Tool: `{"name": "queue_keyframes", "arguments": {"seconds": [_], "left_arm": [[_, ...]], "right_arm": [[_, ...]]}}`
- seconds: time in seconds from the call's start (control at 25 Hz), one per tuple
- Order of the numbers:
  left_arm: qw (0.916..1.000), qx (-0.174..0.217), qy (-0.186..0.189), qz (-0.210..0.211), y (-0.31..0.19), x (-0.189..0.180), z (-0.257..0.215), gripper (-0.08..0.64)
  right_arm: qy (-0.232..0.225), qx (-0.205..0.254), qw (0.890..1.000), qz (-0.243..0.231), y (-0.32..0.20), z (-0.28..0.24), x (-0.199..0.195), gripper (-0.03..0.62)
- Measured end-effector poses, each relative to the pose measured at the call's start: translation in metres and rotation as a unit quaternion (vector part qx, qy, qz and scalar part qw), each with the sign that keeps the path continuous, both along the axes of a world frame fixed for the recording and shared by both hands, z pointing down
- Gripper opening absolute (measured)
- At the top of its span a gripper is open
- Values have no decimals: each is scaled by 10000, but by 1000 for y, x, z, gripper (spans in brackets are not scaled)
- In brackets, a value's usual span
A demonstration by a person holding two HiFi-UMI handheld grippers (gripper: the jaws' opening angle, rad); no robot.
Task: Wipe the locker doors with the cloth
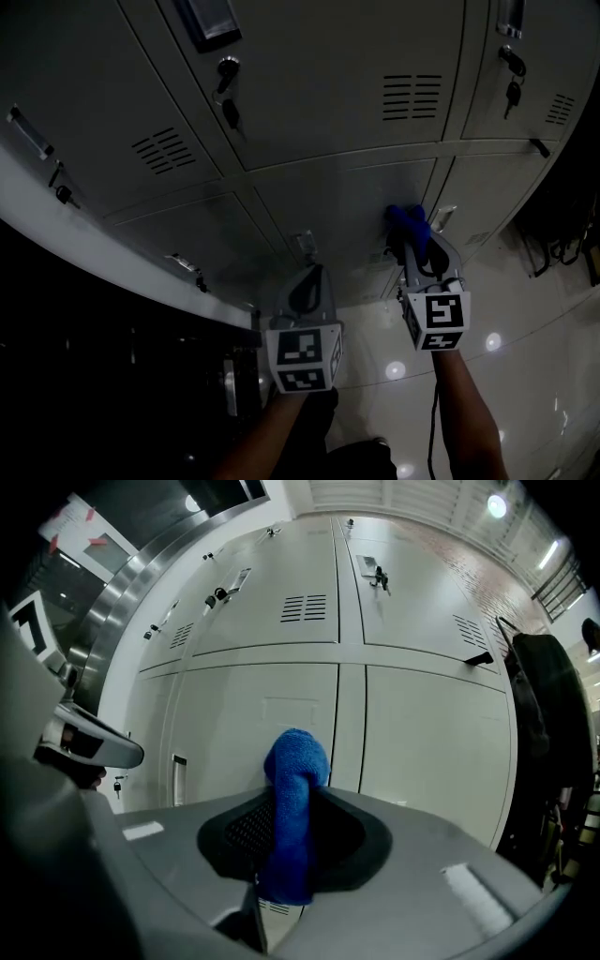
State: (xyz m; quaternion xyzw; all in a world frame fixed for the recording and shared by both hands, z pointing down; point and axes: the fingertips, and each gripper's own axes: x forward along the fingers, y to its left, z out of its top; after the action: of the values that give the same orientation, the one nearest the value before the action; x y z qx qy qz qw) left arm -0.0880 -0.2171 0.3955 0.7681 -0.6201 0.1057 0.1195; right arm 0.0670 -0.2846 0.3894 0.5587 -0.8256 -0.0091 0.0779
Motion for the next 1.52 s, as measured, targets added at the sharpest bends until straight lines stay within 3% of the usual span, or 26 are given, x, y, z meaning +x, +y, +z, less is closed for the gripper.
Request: {"name": "queue_keyframes", "arguments": {"seconds": [0.2, 0.4, 0.6, 0.92, 1.2, 1.52], "left_arm": [[9999, -21, -32, -126, 7, -8, 2, 3], [9993, -104, -107, -331, 16, -29, 11, 3], [9985, -163, -118, -511, 23, -52, 21, 3], [9977, -241, -288, -563, 27, -81, 44, 3], [9982, -251, -325, -434, 17, -80, 55, 3], [9994, -186, -251, -145, 8, -43, 59, 3]], "right_arm": [[-123, 104, 9995, -281, 21, -12, -23, 83], [-183, 85, 9957, -903, 46, -12, -83, 83], [-361, -38, 9904, -1336, 60, 2, -139, 83], [-252, -264, 9842, -1731, 60, 46, -198, 83], [-305, -311, 9867, -1568, 50, 60, -196, 83], [-287, -249, 9925, -1163, 42, 61, -147, 83]]}}
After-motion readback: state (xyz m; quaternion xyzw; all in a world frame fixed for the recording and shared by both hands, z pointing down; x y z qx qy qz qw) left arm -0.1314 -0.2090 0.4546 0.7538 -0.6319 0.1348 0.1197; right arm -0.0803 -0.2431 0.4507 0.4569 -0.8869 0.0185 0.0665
